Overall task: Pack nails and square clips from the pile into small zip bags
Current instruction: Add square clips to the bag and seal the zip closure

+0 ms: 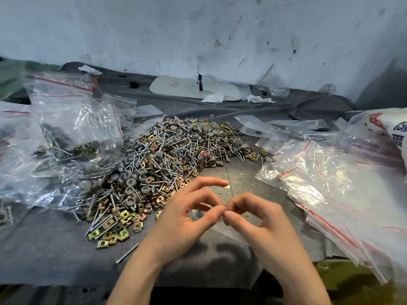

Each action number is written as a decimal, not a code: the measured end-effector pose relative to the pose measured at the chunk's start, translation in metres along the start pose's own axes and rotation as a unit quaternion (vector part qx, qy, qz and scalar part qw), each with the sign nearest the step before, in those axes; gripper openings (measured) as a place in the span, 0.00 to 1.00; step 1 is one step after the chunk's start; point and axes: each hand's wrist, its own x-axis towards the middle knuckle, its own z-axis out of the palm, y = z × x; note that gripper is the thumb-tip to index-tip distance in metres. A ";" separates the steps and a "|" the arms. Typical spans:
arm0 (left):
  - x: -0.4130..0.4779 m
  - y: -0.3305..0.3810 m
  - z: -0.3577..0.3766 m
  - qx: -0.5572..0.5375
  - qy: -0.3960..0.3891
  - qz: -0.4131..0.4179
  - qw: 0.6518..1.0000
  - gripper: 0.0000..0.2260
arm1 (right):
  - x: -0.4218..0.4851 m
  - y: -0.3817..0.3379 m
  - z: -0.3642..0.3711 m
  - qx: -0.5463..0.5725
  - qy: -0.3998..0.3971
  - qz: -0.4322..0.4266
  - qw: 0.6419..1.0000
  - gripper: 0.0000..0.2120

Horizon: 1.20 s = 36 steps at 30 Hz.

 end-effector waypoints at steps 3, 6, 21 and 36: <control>0.000 -0.001 0.001 0.004 -0.003 0.003 1.000 0.10 | -0.001 0.001 -0.001 -0.007 -0.019 -0.008 1.000 0.07; 0.000 0.001 0.003 -0.018 0.009 0.004 1.000 0.09 | -0.002 0.000 0.000 -0.022 -0.011 -0.022 0.999 0.05; -0.003 0.003 0.003 -0.092 0.032 -0.033 0.995 0.14 | -0.004 0.005 0.000 0.028 0.027 0.003 0.999 0.05; -0.002 0.001 0.005 -0.166 0.017 -0.096 0.981 0.05 | -0.003 0.006 0.009 0.095 0.032 0.003 0.995 0.07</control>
